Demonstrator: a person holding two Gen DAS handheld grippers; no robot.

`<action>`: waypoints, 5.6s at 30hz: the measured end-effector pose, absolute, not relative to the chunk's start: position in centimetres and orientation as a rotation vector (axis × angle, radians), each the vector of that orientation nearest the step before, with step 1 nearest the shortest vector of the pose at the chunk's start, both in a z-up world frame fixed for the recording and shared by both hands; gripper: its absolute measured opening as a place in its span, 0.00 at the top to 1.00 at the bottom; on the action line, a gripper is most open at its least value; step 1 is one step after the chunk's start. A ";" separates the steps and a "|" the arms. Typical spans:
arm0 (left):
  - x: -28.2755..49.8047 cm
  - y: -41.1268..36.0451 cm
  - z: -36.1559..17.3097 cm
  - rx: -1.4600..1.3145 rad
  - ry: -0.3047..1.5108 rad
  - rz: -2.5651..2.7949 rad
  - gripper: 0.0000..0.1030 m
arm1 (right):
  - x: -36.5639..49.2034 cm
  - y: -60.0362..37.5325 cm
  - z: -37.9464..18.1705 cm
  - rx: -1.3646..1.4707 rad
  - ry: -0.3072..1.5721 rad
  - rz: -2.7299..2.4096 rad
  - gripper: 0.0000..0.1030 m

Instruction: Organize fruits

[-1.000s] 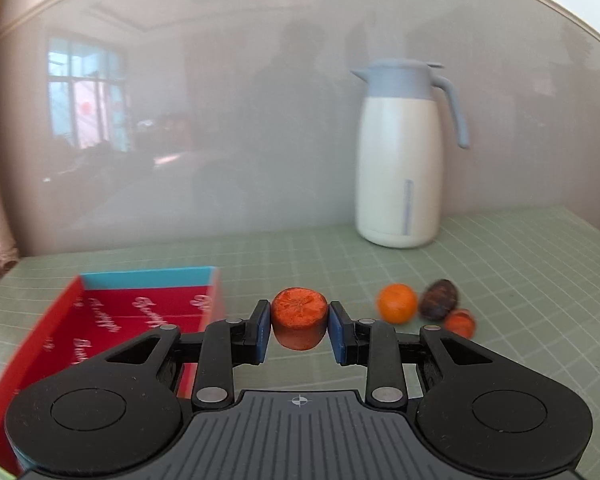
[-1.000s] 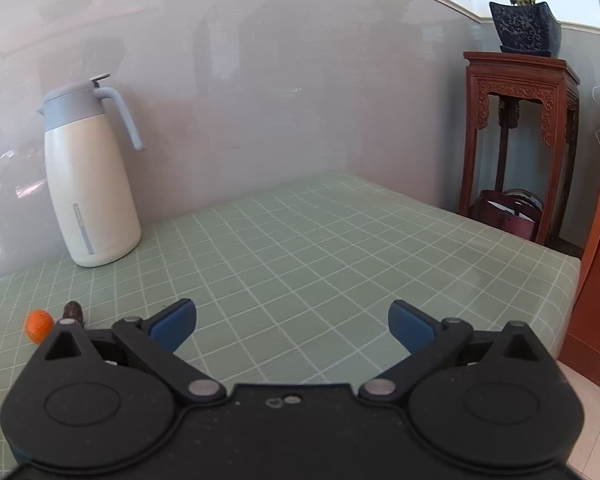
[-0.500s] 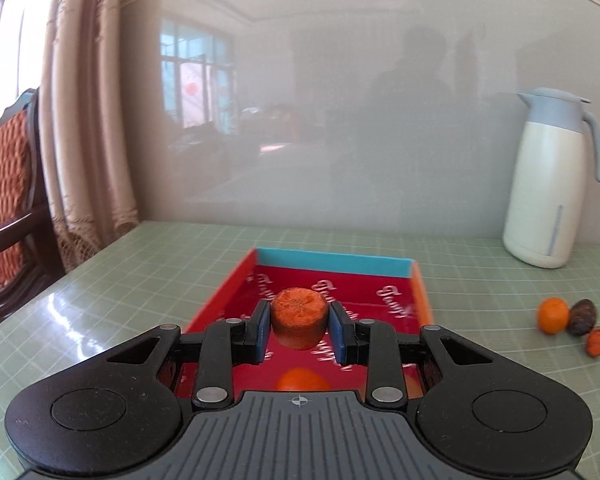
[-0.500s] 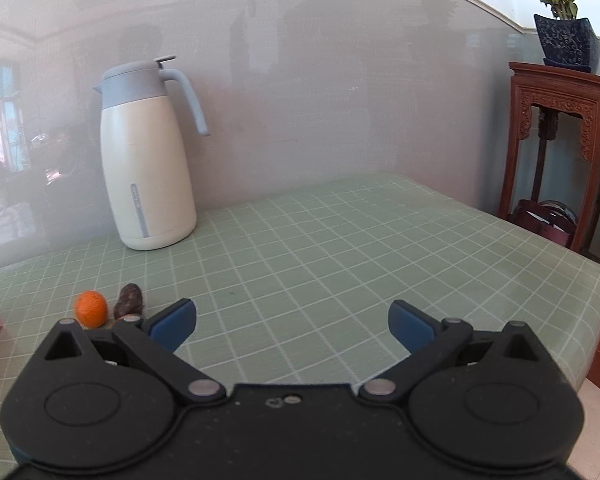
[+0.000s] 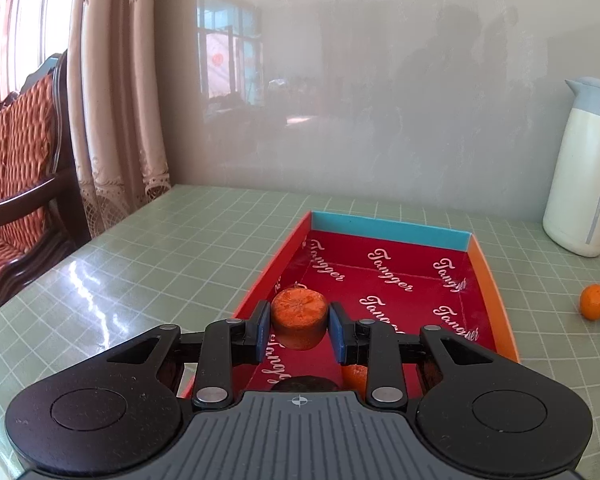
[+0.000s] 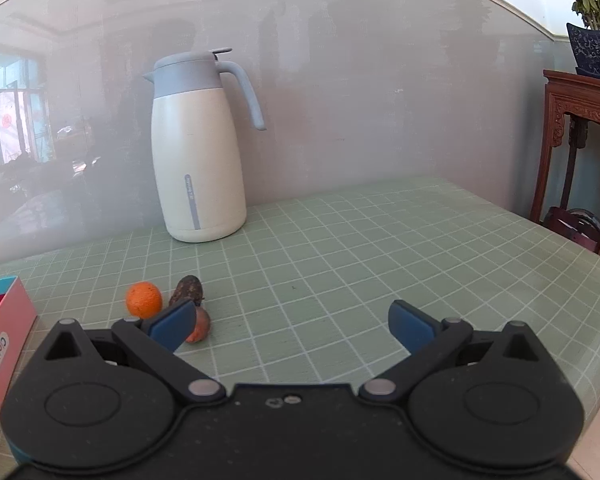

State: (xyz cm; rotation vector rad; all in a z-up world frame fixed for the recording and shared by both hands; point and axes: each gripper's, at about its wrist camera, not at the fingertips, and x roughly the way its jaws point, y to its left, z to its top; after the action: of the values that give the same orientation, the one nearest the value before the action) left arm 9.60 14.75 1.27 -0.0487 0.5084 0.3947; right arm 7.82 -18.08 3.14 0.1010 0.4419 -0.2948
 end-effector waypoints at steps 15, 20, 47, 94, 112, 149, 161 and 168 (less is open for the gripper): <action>8.7 15.9 1.3 -0.090 0.523 0.418 0.70 | 8.3 -16.4 3.2 0.086 0.442 -0.257 0.00; 7.7 16.1 2.0 -0.103 0.495 0.418 0.65 | 8.2 -16.0 3.2 0.079 0.438 -0.252 0.00; 2.9 11.8 3.2 -0.062 0.450 0.344 0.10 | 7.6 -17.1 3.2 0.068 0.448 -0.245 0.00; -3.9 17.6 2.6 -0.129 0.367 0.479 0.00 | 15.6 -14.4 -0.3 0.016 0.666 0.045 0.52; -4.0 18.0 2.6 -0.129 0.376 0.505 0.00 | 16.6 -14.7 -0.9 0.054 0.688 0.057 0.90; -3.3 17.4 2.3 -0.110 0.399 0.495 0.00 | 18.0 -13.8 -1.0 0.048 0.680 0.082 0.56; -3.6 17.8 2.4 -0.132 0.391 0.500 0.00 | 16.0 -13.4 0.8 0.096 0.610 0.152 0.69; -4.3 18.4 2.4 -0.134 0.383 0.521 0.00 | 12.8 -6.6 3.6 0.054 0.514 0.428 0.69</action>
State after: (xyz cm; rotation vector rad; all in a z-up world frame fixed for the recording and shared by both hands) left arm -4.31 18.41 2.40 -0.1343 0.3830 0.5212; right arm 12.81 -6.62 3.55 0.0545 0.5143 0.4275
